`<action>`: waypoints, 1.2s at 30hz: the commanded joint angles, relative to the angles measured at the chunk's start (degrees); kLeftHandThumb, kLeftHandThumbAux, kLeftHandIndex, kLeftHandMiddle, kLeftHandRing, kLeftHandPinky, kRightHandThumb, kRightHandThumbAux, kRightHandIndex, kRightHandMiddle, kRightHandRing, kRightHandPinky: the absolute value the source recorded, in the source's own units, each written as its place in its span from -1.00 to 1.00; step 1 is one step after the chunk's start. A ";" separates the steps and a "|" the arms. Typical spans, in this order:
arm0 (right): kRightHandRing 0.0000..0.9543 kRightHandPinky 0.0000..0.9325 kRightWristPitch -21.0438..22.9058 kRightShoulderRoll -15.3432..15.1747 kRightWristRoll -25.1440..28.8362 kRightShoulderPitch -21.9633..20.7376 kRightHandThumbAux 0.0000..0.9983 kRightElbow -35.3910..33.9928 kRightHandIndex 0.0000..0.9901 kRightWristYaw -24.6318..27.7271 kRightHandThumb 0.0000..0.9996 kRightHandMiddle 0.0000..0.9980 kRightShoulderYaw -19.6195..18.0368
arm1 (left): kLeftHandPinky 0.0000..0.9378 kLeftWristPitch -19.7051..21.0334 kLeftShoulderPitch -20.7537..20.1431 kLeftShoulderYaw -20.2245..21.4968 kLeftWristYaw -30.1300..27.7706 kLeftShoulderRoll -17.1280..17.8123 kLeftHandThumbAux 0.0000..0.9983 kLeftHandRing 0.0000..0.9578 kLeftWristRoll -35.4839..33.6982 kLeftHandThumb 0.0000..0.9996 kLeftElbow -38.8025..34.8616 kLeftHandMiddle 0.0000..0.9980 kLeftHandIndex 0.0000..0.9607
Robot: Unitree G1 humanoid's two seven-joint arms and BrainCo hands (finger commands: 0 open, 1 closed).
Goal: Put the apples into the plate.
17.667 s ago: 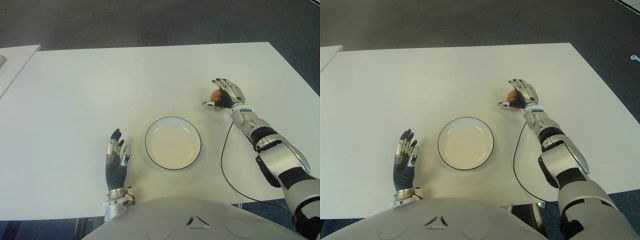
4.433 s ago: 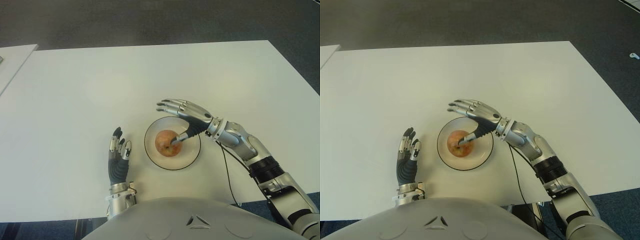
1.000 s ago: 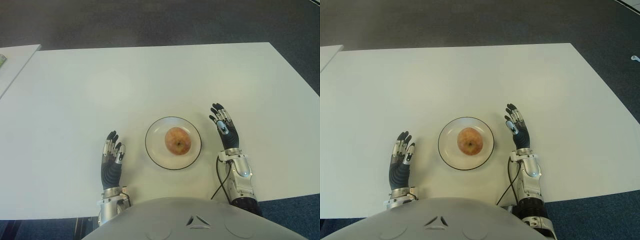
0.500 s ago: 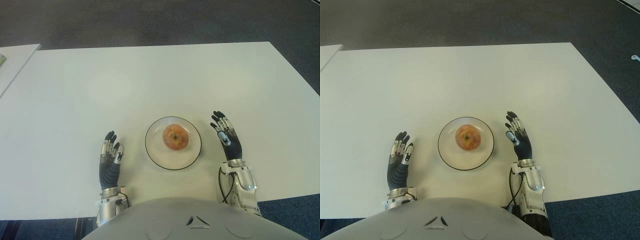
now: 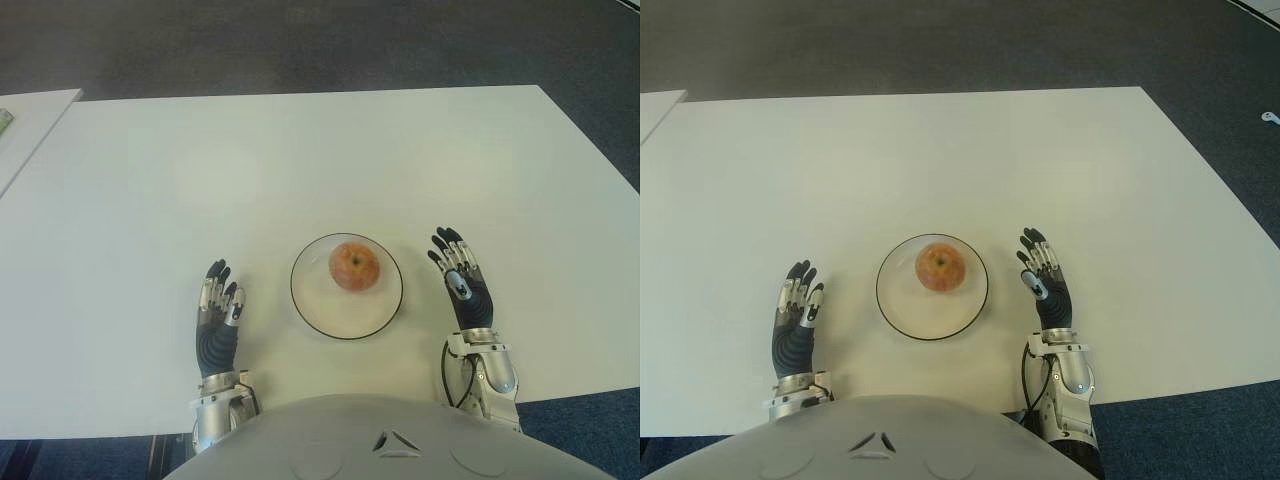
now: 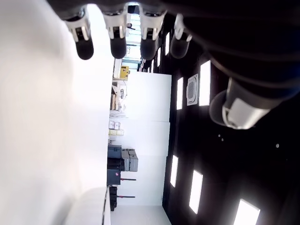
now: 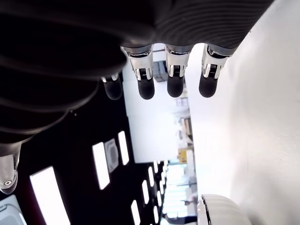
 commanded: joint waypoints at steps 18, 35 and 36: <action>-1.00 -1.00 3.06 0.82 0.74 3.79 -0.05 4.17 -1.00 0.84 -0.89 -1.00 -1.00 | -1.00 -0.14 -1.20 0.28 1.76 -2.26 0.03 -1.00 1.98 -0.71 3.63 -1.00 -1.00; -1.00 -1.00 3.77 0.78 1.29 3.70 -0.07 3.53 -0.99 1.41 -0.90 -1.00 -1.13 | -1.00 -0.75 -1.25 -0.11 2.51 -2.43 0.06 -1.00 2.90 -0.75 4.30 -1.00 -1.00; -1.00 -1.00 3.94 0.78 1.38 3.71 -0.07 3.41 -1.00 1.45 -0.90 -1.00 -1.11 | -1.00 -0.72 -1.26 -0.09 2.59 -2.48 0.06 -1.00 2.98 -0.75 4.34 -1.00 -1.00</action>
